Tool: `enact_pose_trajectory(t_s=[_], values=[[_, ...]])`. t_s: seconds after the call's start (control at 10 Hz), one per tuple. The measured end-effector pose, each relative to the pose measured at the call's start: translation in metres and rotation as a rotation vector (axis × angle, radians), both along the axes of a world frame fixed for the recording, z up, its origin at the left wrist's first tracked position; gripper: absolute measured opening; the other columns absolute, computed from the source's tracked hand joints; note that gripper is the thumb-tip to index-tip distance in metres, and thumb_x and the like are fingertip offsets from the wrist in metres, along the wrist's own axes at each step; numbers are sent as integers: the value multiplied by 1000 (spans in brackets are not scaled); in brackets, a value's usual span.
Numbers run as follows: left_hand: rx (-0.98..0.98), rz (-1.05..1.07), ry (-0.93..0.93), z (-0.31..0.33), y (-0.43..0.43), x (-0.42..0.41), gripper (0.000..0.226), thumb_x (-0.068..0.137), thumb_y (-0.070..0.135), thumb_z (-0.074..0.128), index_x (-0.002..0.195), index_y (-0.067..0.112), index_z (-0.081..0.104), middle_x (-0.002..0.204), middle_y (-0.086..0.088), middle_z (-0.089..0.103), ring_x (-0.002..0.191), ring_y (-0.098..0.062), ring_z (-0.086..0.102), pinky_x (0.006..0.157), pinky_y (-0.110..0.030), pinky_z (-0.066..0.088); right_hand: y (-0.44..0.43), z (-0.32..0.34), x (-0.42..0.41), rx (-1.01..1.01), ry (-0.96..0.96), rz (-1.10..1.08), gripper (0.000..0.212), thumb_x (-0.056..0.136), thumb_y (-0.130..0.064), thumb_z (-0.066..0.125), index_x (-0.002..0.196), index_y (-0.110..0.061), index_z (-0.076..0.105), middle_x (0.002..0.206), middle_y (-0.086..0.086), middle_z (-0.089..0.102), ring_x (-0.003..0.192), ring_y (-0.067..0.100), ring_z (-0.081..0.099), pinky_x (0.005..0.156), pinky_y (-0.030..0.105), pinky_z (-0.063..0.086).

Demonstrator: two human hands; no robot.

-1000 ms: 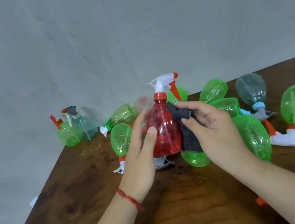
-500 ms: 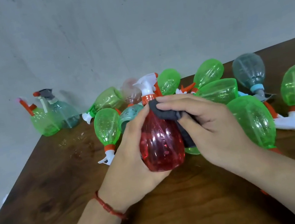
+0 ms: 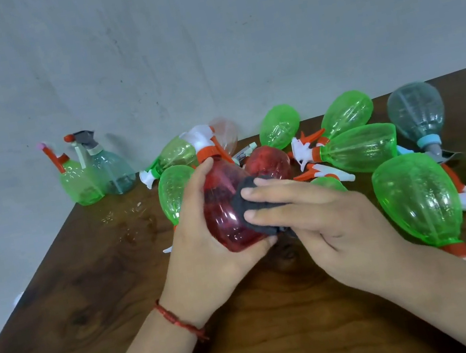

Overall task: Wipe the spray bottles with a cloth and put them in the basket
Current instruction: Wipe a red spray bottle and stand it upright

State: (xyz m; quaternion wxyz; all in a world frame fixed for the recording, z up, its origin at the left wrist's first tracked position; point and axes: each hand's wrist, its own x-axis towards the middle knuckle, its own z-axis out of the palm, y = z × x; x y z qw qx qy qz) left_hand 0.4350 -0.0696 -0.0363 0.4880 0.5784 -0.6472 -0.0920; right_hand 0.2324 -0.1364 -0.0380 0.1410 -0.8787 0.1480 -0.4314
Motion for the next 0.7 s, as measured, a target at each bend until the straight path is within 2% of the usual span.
enact_pose_trajectory(t_s=[0.1,0.2,0.3,0.4,0.5,0.6,0.7], values=[[14,33,125,6,0,1,120,61,21,104,159,39,35,148,14,57,128,-8,66,108,-36,56,2,-3,0,-19,11,60,51,95,16,51,127,-15,76,146,-5,63,146,12,50,119,32,43],[14,47,162,6,-1,0,121,60,17,105,158,40,37,148,16,56,129,-7,64,109,-36,55,2,-4,-1,-20,-4,77,51,96,16,49,127,-13,76,146,-3,63,146,15,50,118,35,45],[-11,15,99,7,1,-1,119,63,20,103,159,39,35,149,16,54,130,-9,64,104,-29,57,4,-4,-3,-14,-19,47,54,94,18,48,130,-13,74,147,-4,62,146,12,49,119,28,41],[-44,-29,-25,5,1,2,116,70,30,101,163,25,32,155,8,48,141,-19,56,111,-38,54,9,0,1,21,-32,-26,58,92,17,49,132,-18,73,150,-9,59,146,5,48,119,22,38],[-50,-61,-84,3,0,6,116,72,31,101,164,21,31,156,2,47,143,-24,54,113,-46,52,14,5,4,23,-57,-84,56,93,12,52,134,-21,73,150,-13,57,143,0,49,117,17,39],[-50,-50,-173,3,2,4,116,73,30,101,164,19,31,160,4,45,148,-23,49,117,-47,48,17,8,6,96,-102,-147,56,95,7,53,138,-24,70,152,-16,56,140,-5,50,115,16,41],[15,-59,-162,5,5,-4,118,67,27,103,158,43,28,162,16,43,151,-12,45,118,-49,47,10,11,10,173,-164,-173,53,100,7,50,138,-24,70,150,-17,58,139,-7,49,118,18,38]])
